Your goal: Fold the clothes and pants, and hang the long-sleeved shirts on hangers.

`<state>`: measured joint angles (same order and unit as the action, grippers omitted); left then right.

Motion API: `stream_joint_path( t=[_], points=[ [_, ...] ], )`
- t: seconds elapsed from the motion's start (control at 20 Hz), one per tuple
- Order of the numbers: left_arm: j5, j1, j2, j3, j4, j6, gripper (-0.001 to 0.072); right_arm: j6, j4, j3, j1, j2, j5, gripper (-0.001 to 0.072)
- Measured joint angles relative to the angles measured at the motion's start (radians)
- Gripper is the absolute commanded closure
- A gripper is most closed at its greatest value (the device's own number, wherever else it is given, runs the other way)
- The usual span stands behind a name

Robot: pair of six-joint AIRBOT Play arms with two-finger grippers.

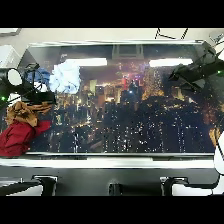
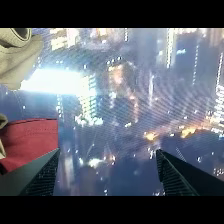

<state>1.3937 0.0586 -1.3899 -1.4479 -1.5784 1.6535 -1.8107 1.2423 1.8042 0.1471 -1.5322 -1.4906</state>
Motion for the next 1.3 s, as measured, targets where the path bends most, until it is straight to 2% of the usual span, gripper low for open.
stream_joint_path(
  t=[0.7, 0.85, 1.0, 1.2, 1.3],
  points=[
    [0.000, 0.000, 0.000, 0.000, 0.000, 0.000, -0.0005, 0.000, 0.000, 0.000, 0.000, 0.000, 0.000, 0.0031],
    [-0.029, 0.000, 0.000, 0.000, 0.005, 0.016, -0.0005, 0.009, 0.000, 0.000, 0.000, 0.000, 0.059, 0.0032],
    [-0.131, 0.000, -0.002, 0.000, 0.039, 0.031, -0.0004, 0.015, 0.006, 0.000, 0.000, 0.000, 0.158, 0.0031],
    [-0.392, 0.000, -0.041, 0.000, 0.077, 0.092, -0.0004, 0.019, 0.033, 0.000, 0.000, 0.000, 0.307, 0.0027],
    [-0.543, -0.018, -0.108, -0.013, 0.100, 0.188, -0.0006, 0.019, 0.040, 0.000, 0.000, 0.000, 0.372, 0.0027]
  ],
)
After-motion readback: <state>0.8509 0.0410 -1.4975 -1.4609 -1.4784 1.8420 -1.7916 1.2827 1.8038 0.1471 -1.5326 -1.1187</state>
